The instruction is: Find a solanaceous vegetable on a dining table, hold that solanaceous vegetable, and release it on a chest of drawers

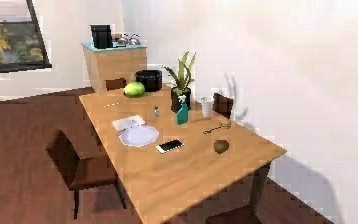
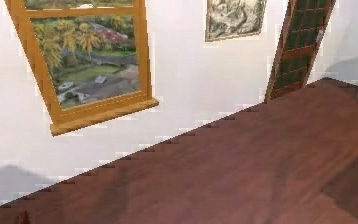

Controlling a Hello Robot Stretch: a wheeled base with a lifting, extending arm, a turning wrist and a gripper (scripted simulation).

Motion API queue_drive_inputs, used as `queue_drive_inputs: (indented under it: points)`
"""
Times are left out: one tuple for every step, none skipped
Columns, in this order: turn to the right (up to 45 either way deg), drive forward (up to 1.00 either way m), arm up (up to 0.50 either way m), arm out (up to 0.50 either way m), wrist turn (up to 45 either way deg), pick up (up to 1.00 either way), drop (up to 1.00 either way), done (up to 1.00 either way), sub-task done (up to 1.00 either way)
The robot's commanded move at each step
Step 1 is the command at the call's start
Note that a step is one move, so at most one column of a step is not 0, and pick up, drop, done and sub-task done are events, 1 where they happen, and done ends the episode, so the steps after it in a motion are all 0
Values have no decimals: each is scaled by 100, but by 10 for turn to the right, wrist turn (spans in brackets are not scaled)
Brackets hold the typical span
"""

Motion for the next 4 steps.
queue_drive_inputs:
  points:
    - [0,35,0,0,0,0,0,0,0]
    - [-450,0,0,0,0,0,0,0,0]
    - [-210,0,0,0,0,0,0,0,0]
    - [0,0,50,0,0,0,0,0,0]
